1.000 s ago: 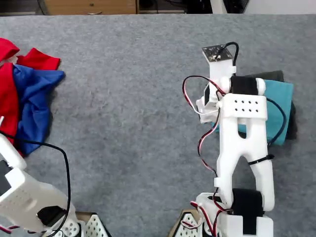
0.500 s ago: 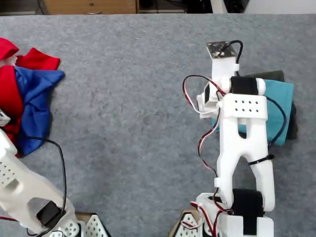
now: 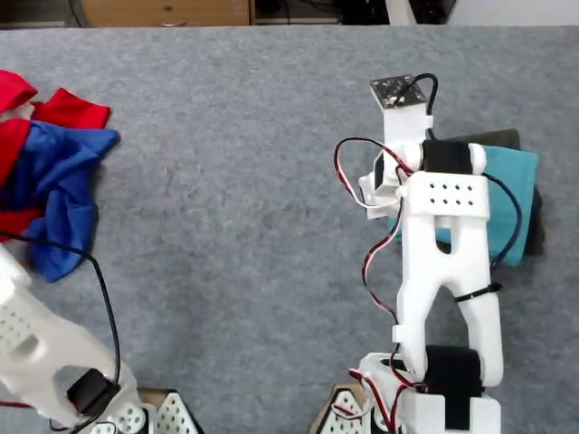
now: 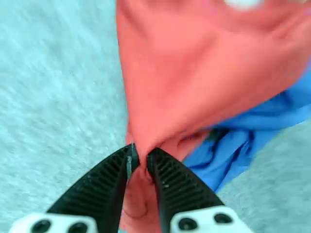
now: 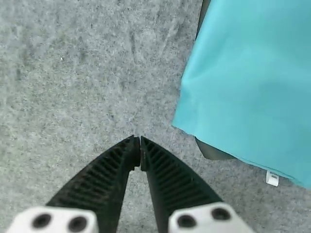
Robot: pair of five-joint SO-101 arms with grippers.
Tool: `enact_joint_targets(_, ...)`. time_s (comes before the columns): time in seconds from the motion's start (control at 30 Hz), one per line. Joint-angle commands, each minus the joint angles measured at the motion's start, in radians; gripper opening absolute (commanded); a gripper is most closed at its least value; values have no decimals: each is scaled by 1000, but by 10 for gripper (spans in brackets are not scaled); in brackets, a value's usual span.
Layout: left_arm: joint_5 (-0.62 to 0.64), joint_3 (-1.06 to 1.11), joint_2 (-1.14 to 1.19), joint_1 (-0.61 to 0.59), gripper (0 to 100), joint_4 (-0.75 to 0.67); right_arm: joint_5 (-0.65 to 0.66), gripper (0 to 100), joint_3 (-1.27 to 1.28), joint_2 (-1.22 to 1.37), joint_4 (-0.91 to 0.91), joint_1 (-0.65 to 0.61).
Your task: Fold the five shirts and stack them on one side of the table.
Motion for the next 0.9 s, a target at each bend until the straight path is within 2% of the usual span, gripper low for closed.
enact_joint_targets(0.0,6,-64,-282,-6,18,17,2,9,-4,-28,-17,-18)
enact_joint_targets(0.13,5,-66,-576,75,19,17,-2,9,19,-28,-63,-16)
enact_joint_targets(0.2,6,-64,-731,160,19,17,-2,9,48,-28,-89,-16)
enact_joint_targets(0.4,11,103,-1109,657,19,15,-2,9,136,-30,-167,-18)
enact_joint_targets(0.57,52,473,-1213,956,21,15,6,9,142,-28,-173,-13)
enact_joint_targets(0.8,60,914,-1210,1402,23,12,6,13,142,-28,-236,-13)
enact_joint_targets(0.87,61,1011,-1179,1478,73,6,5,23,142,-28,-236,-16)
